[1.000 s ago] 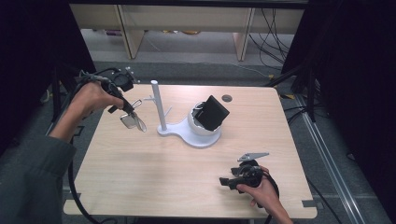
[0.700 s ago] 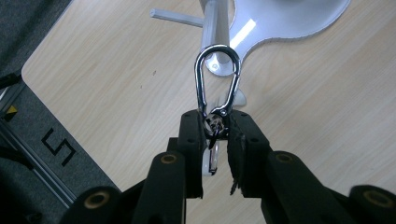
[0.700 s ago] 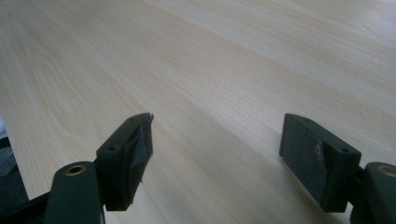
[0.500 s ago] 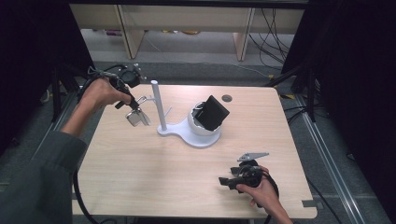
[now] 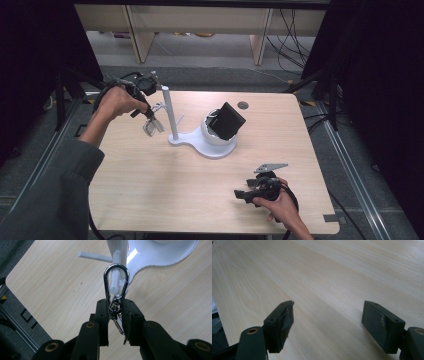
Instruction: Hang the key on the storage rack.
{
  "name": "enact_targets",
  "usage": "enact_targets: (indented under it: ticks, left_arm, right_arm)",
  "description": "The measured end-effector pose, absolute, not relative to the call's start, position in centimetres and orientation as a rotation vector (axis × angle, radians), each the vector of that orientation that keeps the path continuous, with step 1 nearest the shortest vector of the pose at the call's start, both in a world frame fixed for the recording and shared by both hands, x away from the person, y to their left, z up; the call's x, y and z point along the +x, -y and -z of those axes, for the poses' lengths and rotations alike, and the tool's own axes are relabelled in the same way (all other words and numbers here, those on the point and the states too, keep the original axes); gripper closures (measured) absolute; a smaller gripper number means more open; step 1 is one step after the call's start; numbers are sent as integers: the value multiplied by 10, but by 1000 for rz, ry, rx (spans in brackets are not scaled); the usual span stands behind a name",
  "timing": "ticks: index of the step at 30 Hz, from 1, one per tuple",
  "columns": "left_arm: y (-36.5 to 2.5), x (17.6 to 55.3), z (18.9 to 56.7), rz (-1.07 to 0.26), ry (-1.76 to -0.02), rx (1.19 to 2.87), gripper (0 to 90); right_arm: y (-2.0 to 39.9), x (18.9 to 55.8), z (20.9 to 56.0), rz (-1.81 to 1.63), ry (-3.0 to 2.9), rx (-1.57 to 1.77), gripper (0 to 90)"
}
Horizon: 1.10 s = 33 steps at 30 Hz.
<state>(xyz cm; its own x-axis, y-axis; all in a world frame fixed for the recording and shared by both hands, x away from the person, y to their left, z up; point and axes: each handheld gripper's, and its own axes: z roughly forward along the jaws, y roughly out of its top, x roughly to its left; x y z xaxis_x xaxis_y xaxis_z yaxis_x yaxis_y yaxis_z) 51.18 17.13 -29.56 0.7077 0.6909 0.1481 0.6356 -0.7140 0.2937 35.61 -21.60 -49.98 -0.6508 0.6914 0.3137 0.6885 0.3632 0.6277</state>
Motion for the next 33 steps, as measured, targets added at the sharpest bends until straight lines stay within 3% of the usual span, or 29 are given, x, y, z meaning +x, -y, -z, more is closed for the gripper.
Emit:
enact_targets:
  ticks: [18, 33]
  left_arm:
    - [-169, 511, 306, -347, -1088, 2667, 713]
    - [-173, 483, 308, -324, -1033, 2662, 560]
  right_arm:
    - [216, 357, 500, -1200, -2587, 1310, 267]
    - [215, 355, 499, -1214, -2587, 1322, 266]
